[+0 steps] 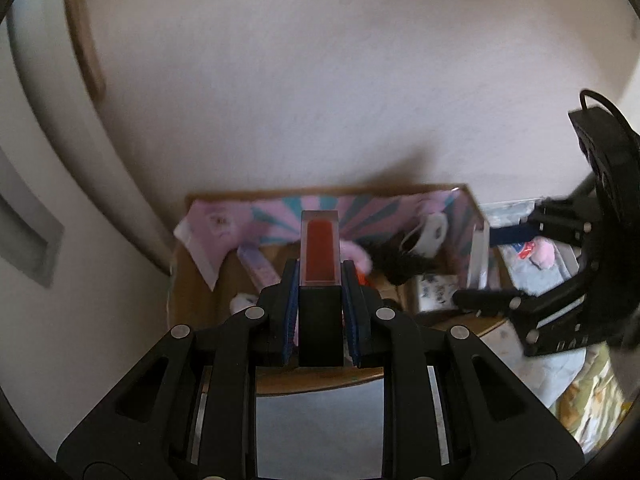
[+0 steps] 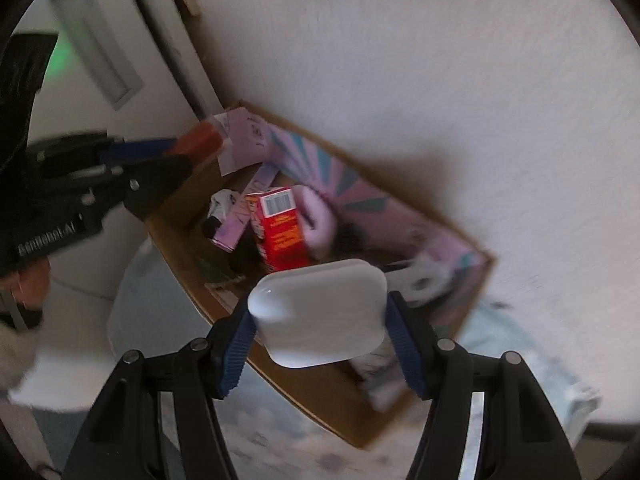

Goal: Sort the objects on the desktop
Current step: 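Carry the lipstick and white case into the box and release both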

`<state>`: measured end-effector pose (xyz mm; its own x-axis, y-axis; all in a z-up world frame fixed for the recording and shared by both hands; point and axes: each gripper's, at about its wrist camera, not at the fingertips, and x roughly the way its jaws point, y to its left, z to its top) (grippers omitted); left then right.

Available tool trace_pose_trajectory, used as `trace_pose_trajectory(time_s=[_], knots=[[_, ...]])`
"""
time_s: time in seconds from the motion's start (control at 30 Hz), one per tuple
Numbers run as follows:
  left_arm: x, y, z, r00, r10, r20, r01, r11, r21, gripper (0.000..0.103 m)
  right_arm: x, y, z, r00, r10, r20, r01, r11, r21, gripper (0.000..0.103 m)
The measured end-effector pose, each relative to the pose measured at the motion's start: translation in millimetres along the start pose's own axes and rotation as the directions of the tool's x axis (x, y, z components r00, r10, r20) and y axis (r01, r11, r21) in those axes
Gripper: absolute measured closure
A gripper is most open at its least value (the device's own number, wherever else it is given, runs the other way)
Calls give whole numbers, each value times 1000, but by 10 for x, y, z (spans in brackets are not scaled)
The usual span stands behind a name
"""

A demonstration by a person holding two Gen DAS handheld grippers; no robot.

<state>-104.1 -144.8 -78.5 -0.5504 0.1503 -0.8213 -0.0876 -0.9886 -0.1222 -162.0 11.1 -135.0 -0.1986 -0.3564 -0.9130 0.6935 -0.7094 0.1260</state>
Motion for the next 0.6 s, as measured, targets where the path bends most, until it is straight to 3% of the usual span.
trace_pose_trajectory(time_s=[0.2,0.3,0.6], knots=[[263,85,-122,999,-16,-41,15,1000,-21,85,375,118,58,999,13,-51,-10,998,61,44],[330,81,-177,999,-8,-49,8,1000,8,85,386,74,76,998,59,-32,-55,992,116,43],[373,57,-155,999,-26,-47,27,999,31,81,452,122,119,999,36,-21,-33,992,119,42]])
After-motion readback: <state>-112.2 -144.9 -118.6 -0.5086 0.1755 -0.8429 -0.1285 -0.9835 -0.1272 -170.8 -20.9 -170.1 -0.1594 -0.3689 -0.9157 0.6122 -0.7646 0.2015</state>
